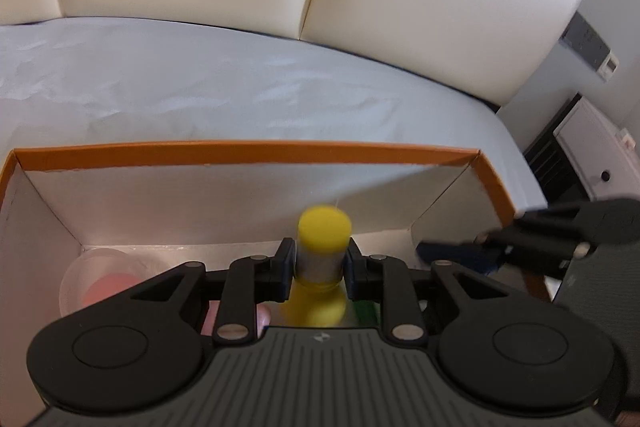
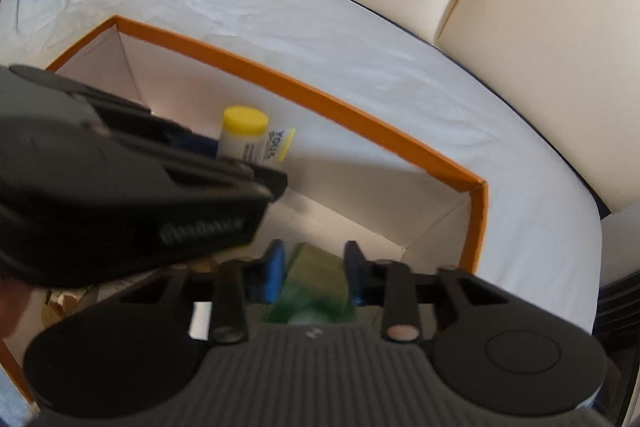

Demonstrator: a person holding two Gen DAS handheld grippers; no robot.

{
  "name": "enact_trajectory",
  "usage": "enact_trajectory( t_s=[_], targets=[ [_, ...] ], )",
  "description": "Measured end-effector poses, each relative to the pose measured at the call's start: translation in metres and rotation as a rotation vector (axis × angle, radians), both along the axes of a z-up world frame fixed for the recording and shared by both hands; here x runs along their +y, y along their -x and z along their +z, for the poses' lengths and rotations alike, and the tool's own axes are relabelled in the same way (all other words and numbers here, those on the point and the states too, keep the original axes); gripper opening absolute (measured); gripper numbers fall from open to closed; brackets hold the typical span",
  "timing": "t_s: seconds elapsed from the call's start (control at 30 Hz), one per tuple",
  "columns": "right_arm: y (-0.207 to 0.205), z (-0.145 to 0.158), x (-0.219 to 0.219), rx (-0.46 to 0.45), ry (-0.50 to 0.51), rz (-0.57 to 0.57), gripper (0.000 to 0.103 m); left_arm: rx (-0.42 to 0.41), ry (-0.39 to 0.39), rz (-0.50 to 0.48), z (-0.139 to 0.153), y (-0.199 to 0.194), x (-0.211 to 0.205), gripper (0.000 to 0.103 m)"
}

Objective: Organize rigid objects

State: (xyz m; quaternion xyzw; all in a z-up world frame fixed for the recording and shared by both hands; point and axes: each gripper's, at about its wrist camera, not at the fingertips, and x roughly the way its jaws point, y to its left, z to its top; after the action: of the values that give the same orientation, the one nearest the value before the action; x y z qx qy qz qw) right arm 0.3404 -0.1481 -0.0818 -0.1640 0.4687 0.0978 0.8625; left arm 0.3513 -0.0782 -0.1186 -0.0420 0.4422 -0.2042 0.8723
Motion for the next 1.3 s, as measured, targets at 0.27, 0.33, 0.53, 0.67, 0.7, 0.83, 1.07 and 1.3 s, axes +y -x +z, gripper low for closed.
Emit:
enact_trajectory(
  t_s=[0.27, 0.33, 0.53, 0.67, 0.7, 0.83, 1.07, 1.3],
  targets=[
    [-0.002, -0.001, -0.006, -0.015, -0.010, -0.025, 0.028, 0.001, -0.009, -0.028, -0.002, 0.003, -0.001, 0.027],
    [-0.001, -0.004, -0.006, -0.018, -0.020, -0.026, 0.028, -0.004, -0.001, -0.026, -0.001, 0.004, 0.002, 0.027],
    [0.003, -0.002, -0.010, -0.035, -0.033, -0.025, 0.029, -0.018, -0.001, -0.030, 0.006, 0.011, 0.008, 0.030],
    [0.012, 0.003, -0.012, -0.030, -0.081, -0.028, 0.029, -0.025, -0.001, -0.029, 0.014, 0.019, 0.012, 0.030],
    [0.015, 0.004, -0.012, -0.028, -0.098, -0.031, 0.032, -0.028, 0.000, -0.029, 0.017, 0.022, 0.013, 0.030],
    [0.028, 0.010, -0.015, -0.019, -0.172, -0.037, 0.043, -0.025, -0.005, -0.023, 0.024, 0.033, 0.021, 0.030],
    [0.046, 0.009, -0.007, 0.044, -0.303, -0.031, 0.068, -0.035, -0.060, 0.040, 0.027, 0.057, 0.043, 0.031],
    [0.040, -0.007, 0.021, 0.109, -0.252, -0.033, 0.077, -0.047, -0.043, 0.100, 0.032, 0.076, 0.063, 0.031]
  ],
)
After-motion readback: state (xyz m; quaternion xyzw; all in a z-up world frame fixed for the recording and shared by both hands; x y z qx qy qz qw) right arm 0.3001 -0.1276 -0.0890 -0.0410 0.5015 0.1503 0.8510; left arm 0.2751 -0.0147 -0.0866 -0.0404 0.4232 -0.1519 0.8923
